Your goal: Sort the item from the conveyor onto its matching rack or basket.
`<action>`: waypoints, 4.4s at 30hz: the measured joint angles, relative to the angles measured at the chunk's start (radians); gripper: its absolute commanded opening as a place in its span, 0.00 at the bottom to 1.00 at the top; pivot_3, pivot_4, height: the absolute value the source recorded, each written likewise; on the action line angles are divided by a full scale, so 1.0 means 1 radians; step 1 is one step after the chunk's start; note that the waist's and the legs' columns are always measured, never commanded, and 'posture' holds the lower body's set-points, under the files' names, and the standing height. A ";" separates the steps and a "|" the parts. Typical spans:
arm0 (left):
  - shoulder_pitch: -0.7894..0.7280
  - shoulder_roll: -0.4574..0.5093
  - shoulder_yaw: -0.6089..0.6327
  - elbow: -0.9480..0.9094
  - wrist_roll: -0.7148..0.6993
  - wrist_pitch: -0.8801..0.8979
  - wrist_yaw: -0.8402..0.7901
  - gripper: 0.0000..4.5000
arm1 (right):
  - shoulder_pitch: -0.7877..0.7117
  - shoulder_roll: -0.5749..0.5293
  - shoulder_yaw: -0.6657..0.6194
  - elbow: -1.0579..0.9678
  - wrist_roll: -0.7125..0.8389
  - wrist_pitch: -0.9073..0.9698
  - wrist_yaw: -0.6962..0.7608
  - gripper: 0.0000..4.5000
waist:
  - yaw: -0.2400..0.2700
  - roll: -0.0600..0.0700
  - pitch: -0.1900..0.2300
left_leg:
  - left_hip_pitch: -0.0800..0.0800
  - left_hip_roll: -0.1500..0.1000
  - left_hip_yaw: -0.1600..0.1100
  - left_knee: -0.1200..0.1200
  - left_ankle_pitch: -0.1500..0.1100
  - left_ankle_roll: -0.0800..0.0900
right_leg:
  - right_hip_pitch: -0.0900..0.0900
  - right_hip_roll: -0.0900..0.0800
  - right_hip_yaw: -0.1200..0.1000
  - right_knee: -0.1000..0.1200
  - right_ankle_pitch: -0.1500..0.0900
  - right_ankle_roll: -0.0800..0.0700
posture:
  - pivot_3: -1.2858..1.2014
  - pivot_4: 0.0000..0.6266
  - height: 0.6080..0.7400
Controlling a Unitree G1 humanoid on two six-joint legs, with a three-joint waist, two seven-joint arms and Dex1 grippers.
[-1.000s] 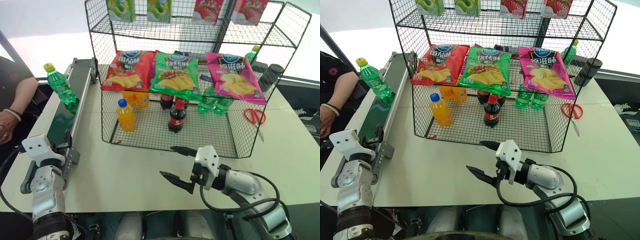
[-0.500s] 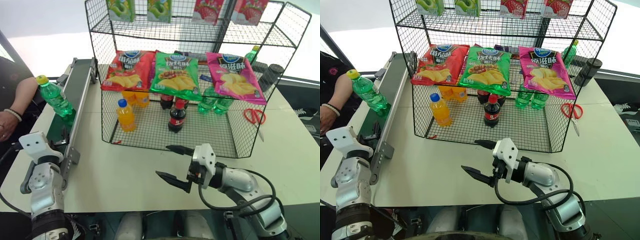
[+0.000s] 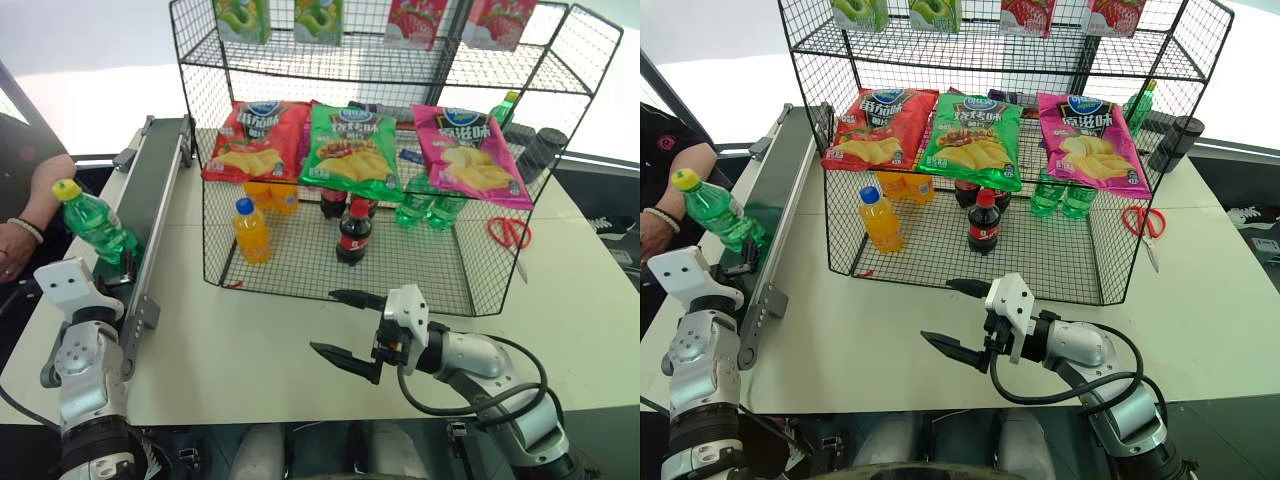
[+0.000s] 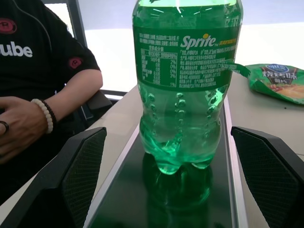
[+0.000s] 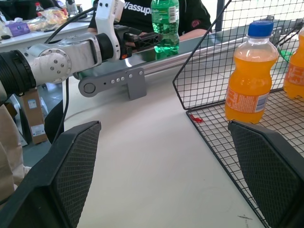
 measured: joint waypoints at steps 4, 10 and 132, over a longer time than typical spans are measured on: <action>-0.001 0.000 0.000 0.000 0.003 0.000 0.000 1.00 | 0.000 0.000 0.000 0.002 0.001 0.000 0.005 0.99 | 0.000 0.000 0.000 | 0.000 0.000 0.000 0.000 0.000 0.000 | 0.000 0.000 0.000 0.000 0.000 0.000 | 0.52 0.24 0.94; -0.004 0.000 0.000 0.000 0.004 0.000 0.005 1.00 | 0.000 0.001 0.000 0.011 0.001 -0.001 0.013 0.99 | 0.000 0.000 0.000 | 0.000 0.000 0.000 0.000 0.000 0.000 | 0.000 0.000 0.000 0.000 0.000 0.000 | 0.52 0.24 0.94; -0.082 0.045 -0.668 -0.433 -0.090 0.283 -0.750 1.00 | -0.055 0.180 -0.413 0.500 -0.195 -0.341 -0.529 0.99 | -0.002 0.011 0.008 | 0.000 0.000 0.001 0.000 0.000 -0.002 | 0.000 0.003 0.002 0.000 0.000 0.000 | 0.52 0.24 0.94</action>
